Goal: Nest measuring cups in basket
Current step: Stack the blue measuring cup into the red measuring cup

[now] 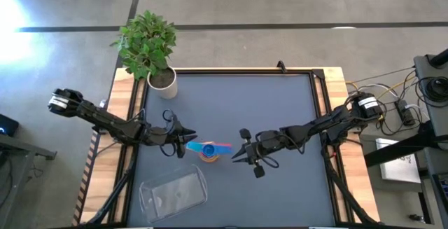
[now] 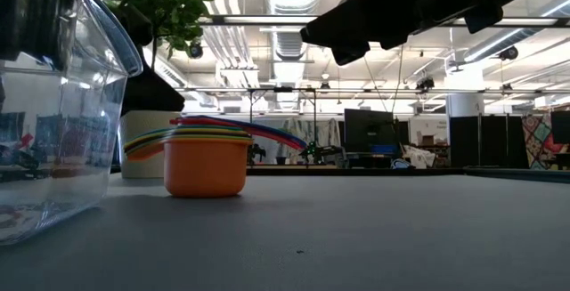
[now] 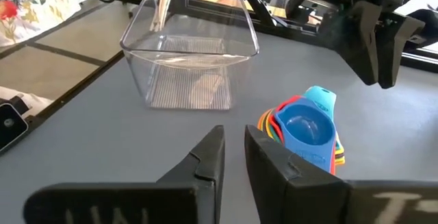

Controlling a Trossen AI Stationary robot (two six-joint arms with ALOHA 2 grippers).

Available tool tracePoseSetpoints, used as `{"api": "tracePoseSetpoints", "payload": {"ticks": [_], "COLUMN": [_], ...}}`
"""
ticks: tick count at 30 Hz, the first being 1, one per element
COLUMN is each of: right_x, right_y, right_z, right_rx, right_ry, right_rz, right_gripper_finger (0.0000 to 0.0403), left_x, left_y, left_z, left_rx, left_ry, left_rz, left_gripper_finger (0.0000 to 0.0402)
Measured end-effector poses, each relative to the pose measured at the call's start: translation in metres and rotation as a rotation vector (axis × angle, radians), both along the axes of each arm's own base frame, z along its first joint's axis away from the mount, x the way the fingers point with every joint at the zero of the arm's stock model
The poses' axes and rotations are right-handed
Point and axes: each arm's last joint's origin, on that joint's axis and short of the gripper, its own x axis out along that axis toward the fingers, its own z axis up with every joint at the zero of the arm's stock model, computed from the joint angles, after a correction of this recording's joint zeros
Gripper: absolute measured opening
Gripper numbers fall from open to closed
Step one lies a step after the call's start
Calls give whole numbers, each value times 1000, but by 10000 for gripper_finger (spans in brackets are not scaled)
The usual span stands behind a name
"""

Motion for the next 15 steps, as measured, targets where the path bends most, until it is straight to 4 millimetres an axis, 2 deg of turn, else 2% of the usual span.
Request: {"api": "tracePoseSetpoints", "payload": {"ticks": [5, 10, 15], "right_x": [-1, -1, 0], "right_y": [0, 0, 0], "right_z": [-2, -2, -3], "right_rx": [-10, -4, -6], "right_ry": [14, 17, 25], "right_rz": [4, 2, 1], "right_gripper_finger": [13, 9, 9], "left_x": [0, -1, -1], "left_y": [0, 1, 1], "left_z": [0, -2, -3], "left_rx": [0, -13, 5], "left_ry": [2, 21, 30], "left_rz": [6, 19, 11], "left_gripper_finger": [74, 74, 35]}}
